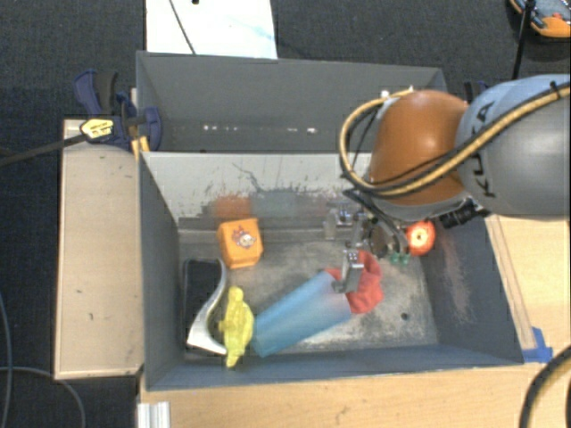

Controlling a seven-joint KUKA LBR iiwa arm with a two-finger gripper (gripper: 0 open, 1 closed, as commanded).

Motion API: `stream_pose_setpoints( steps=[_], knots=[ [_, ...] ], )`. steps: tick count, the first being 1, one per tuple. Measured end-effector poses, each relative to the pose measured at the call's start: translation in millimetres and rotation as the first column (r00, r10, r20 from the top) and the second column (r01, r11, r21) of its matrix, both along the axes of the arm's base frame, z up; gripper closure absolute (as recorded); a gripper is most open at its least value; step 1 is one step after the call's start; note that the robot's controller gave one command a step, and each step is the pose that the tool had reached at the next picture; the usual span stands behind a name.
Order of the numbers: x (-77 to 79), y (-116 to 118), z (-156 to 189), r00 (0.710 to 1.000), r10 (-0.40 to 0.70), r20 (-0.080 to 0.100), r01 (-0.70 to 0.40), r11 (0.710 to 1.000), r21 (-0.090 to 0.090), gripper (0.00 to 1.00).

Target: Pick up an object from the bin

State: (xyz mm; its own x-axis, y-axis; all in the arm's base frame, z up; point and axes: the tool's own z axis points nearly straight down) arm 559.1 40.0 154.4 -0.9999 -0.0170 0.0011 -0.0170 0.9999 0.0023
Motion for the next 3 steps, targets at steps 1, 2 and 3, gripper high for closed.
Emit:
stream_pose_setpoints(
  steps=[1,2,3],
  knots=[
    [-31.7,-4.8,-29.1,0.999,-0.036,0.006,0.036,0.999,-0.010,0.00],
    [-62.4,19.1,-76.1,0.996,0.088,0.003,-0.088,0.996,-0.002,1.00],
    [-62.4,19.2,-76.1,0.996,0.087,0.003,-0.087,0.996,-0.002,1.00]
  ],
)
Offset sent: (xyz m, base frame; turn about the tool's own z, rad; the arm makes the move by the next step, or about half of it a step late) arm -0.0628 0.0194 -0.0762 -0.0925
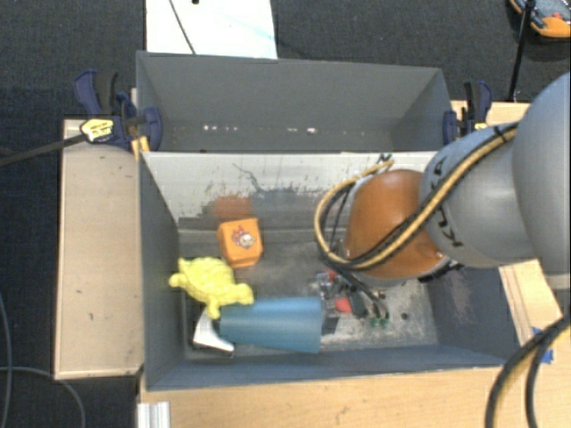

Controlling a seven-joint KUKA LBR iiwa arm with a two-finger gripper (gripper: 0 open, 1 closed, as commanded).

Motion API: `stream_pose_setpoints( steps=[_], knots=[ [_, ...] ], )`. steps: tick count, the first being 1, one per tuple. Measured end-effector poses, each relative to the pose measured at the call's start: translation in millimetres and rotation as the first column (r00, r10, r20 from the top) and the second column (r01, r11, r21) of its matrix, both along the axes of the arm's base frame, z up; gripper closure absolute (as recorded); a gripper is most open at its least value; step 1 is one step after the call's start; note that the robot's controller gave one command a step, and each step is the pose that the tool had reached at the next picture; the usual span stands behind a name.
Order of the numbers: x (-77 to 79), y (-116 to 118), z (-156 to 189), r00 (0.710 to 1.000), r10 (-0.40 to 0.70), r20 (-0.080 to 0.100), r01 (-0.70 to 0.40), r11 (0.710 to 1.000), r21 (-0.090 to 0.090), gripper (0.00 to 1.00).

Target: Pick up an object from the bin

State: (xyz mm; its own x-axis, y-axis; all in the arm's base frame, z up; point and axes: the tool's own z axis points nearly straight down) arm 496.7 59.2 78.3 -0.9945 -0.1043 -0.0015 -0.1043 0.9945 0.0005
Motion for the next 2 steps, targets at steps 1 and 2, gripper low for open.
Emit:
stream_pose_setpoints(
  steps=[1,2],
  knots=[
    [2.7,1.8,37.9,1.000,0.001,-0.009,-0.001,1.000,-0.001,1.00],
    [19.8,-5.5,-2.7,1.000,0.010,0.002,-0.010,1.000,0.000,0.00]
  ],
)
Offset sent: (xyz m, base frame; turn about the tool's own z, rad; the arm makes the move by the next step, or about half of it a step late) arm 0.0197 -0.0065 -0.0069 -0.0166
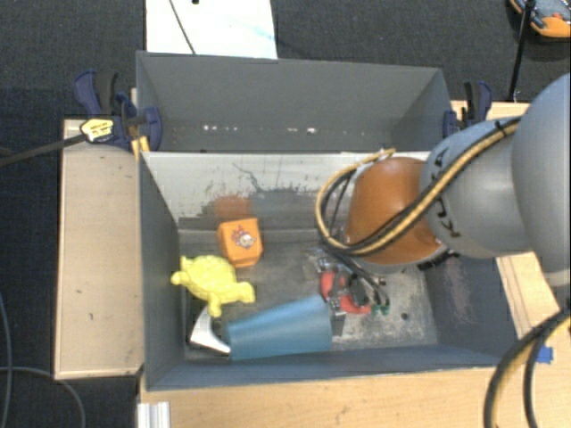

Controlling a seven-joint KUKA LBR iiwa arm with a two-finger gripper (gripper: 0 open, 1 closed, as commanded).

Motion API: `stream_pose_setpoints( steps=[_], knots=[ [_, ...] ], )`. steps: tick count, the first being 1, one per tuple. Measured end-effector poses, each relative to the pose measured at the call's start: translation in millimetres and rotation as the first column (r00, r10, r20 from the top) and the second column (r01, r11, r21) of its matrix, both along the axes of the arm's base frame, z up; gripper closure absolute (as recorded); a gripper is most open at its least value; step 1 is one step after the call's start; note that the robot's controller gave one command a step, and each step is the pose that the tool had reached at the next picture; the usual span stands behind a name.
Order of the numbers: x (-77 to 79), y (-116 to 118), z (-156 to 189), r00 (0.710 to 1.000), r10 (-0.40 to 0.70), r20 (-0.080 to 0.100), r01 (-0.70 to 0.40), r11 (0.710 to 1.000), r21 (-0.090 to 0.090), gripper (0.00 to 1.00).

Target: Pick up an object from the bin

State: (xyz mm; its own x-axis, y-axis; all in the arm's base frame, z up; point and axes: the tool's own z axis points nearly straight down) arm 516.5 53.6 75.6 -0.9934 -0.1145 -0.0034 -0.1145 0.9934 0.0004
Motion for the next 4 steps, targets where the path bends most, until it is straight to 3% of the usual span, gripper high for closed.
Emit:
stream_pose_setpoints(
  steps=[1,2,3,4],
  knots=[
    [0.5,-0.7,-3.8,1.000,-0.003,-0.001,0.003,1.000,0.000,1.00],
    [0.5,-0.8,-3.9,1.000,-0.005,-0.001,0.005,1.000,0.000,0.00],
    [0.5,-0.8,-3.9,1.000,-0.008,-0.002,0.008,1.000,0.001,1.00],
    [0.5,-0.9,-3.9,1.000,-0.011,-0.002,0.011,1.000,0.001,0.00]
  ],
)
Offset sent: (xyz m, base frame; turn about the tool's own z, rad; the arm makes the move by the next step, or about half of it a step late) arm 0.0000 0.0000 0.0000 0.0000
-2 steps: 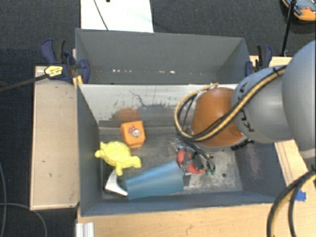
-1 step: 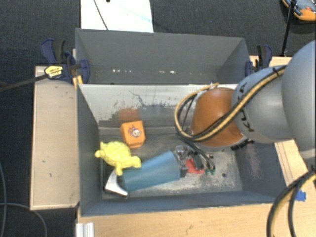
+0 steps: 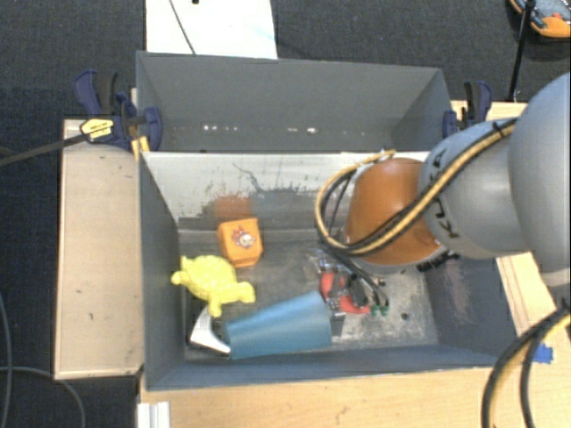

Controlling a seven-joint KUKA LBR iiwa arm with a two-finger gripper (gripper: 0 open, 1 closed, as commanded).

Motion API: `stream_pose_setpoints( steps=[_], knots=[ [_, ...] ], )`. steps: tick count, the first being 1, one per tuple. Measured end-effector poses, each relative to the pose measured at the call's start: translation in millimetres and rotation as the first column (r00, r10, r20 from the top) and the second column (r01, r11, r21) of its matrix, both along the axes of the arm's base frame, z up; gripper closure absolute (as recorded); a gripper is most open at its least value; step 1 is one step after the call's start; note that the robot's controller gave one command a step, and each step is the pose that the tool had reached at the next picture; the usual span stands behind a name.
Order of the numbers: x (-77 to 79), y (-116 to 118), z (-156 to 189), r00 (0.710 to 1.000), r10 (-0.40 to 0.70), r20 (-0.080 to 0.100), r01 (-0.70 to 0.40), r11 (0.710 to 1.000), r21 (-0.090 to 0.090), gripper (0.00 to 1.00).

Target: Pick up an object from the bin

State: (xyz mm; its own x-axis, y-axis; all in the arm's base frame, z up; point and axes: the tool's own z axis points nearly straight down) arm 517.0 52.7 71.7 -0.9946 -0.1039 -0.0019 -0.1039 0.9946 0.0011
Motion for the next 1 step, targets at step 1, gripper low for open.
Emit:
stream_pose_setpoints(
  steps=[1],
  knots=[
    [0.0,0.0,0.0,1.000,-0.002,0.000,0.002,1.000,0.000,1.00]
  ],
)
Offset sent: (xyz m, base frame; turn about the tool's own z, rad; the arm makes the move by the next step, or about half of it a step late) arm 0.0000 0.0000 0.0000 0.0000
